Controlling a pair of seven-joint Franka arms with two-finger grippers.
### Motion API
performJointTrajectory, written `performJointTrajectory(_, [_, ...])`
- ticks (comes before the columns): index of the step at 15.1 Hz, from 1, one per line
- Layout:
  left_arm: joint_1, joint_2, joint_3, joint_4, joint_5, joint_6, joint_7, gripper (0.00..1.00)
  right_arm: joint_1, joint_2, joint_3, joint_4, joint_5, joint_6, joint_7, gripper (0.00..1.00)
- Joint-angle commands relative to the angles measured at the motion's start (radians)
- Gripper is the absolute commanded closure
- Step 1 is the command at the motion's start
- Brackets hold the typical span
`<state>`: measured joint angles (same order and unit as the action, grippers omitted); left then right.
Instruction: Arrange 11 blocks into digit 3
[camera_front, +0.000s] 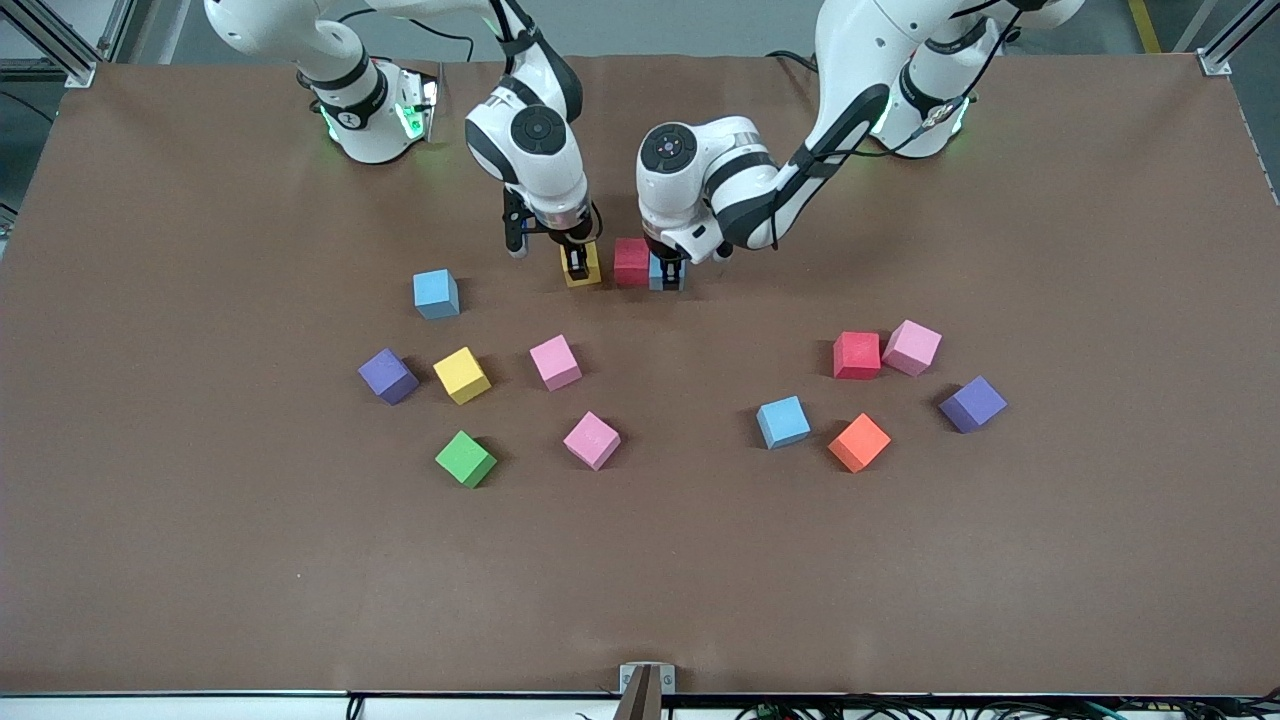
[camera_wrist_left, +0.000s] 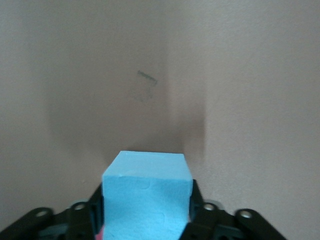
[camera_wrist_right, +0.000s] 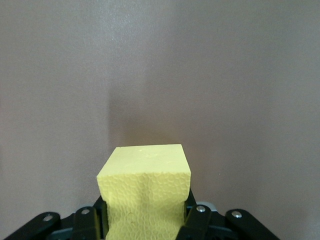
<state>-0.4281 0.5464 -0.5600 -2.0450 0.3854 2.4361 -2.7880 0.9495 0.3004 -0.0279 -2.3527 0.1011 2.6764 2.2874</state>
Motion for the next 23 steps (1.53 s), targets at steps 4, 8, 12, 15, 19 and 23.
performJointTrajectory(4, [0.021,-0.083,-0.009,0.005,0.073,-0.043,-0.179,0.00,0.018,0.100,-0.012,0.058,-0.009,0.030,0.055,1.00])
performJointTrajectory(8, [0.106,-0.152,-0.061,0.005,0.064,-0.094,-0.099,0.00,0.020,0.103,-0.012,0.070,-0.009,0.028,0.064,1.00])
performJointTrajectory(12, [0.273,-0.172,-0.182,0.005,0.061,-0.103,-0.018,0.00,0.026,0.103,-0.012,0.072,-0.009,0.028,0.066,1.00])
performJointTrajectory(15, [0.379,-0.172,-0.239,0.022,0.061,-0.138,0.140,0.00,0.035,0.103,-0.012,0.078,-0.009,0.030,0.086,1.00])
performJointTrajectory(19, [0.446,-0.169,-0.238,0.068,0.070,-0.146,0.414,0.00,0.048,0.103,-0.012,0.079,-0.009,0.028,0.101,1.00])
performJointTrajectory(23, [0.497,-0.143,-0.233,0.146,0.076,-0.158,0.770,0.00,0.063,0.103,-0.012,0.079,-0.009,0.028,0.110,1.00])
